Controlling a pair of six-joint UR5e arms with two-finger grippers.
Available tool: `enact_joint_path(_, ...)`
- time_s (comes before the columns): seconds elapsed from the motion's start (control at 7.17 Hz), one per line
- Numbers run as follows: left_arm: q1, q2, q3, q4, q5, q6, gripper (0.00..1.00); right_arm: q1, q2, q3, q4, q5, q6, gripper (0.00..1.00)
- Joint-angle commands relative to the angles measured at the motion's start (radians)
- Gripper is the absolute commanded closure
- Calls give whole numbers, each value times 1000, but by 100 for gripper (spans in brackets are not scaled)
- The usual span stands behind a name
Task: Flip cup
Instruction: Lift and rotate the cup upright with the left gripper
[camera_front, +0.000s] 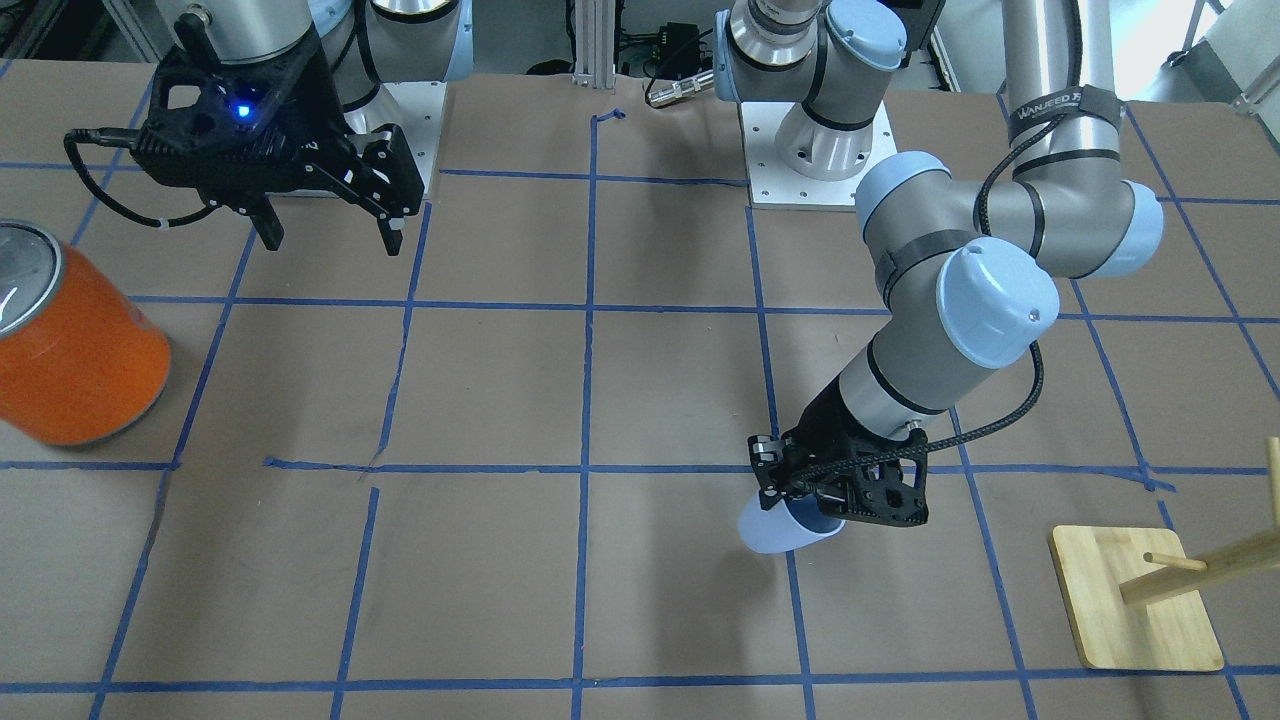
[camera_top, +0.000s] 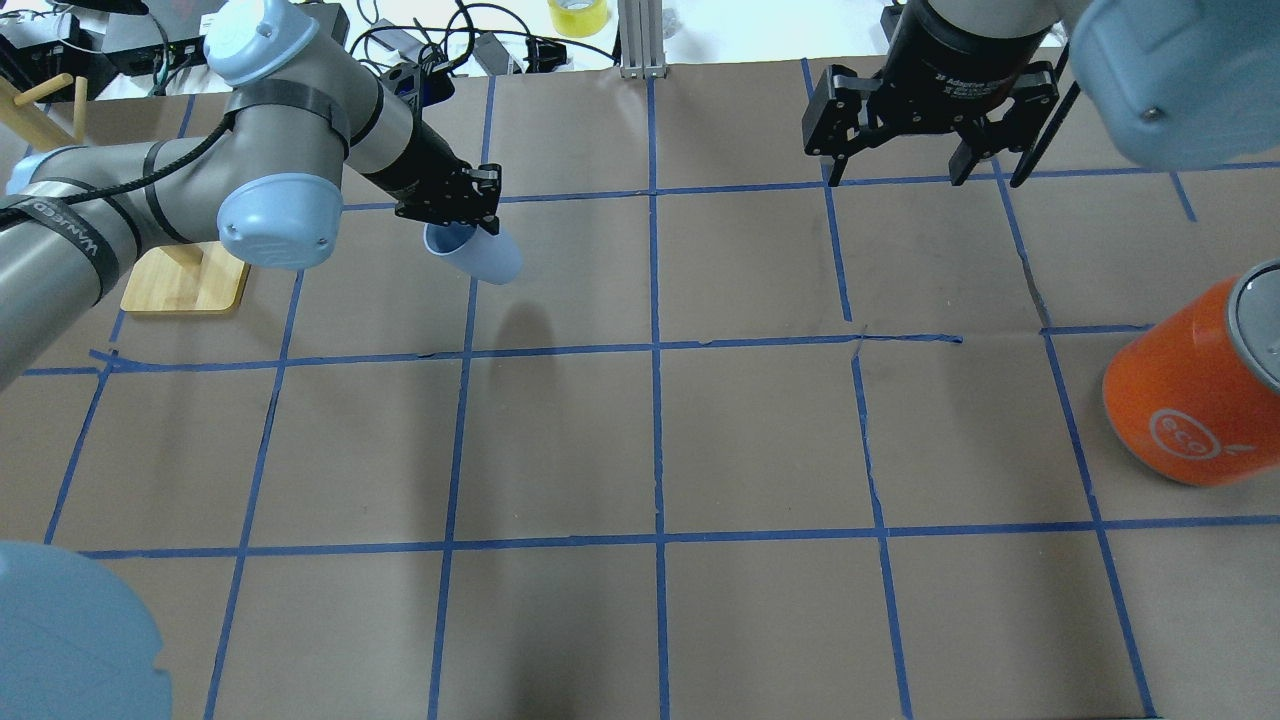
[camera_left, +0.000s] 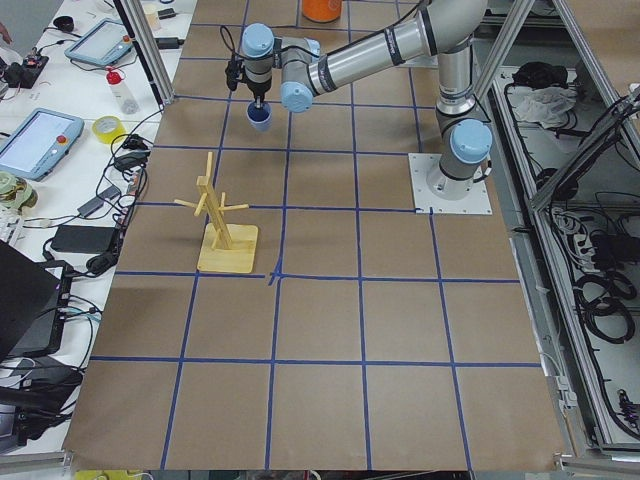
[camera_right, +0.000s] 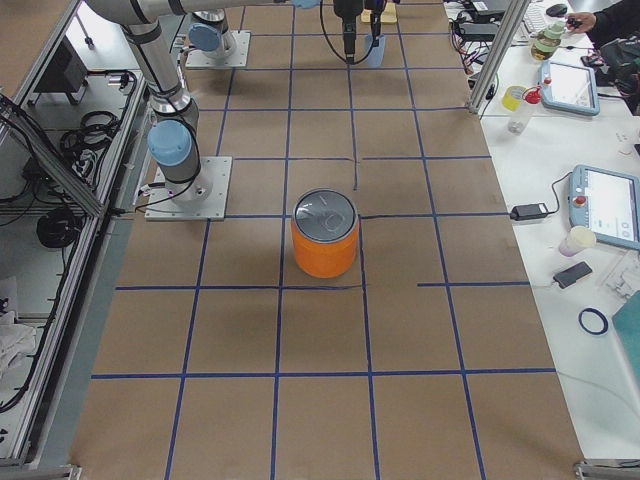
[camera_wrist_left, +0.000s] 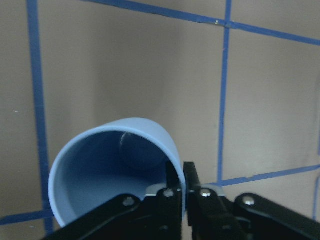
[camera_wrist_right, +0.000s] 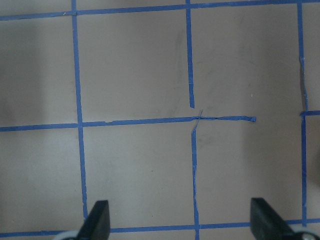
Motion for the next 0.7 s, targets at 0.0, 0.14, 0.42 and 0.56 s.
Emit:
enact_joint_path(0.0, 2, -30, 84, -30, 168, 187, 100, 1, 0, 0, 0, 2, 0, 0)
enact_joint_path(0.14, 2, -60, 118, -42, 191, 203, 100, 1, 0, 0, 0, 0, 0, 0)
enact_joint_path(0.42, 13, -96, 135, -42, 265, 267, 100, 1, 0, 0, 0, 0, 0, 0)
enact_joint_path(0.56, 43, -109, 135, -42, 267, 313, 100, 1, 0, 0, 0, 0, 0, 0)
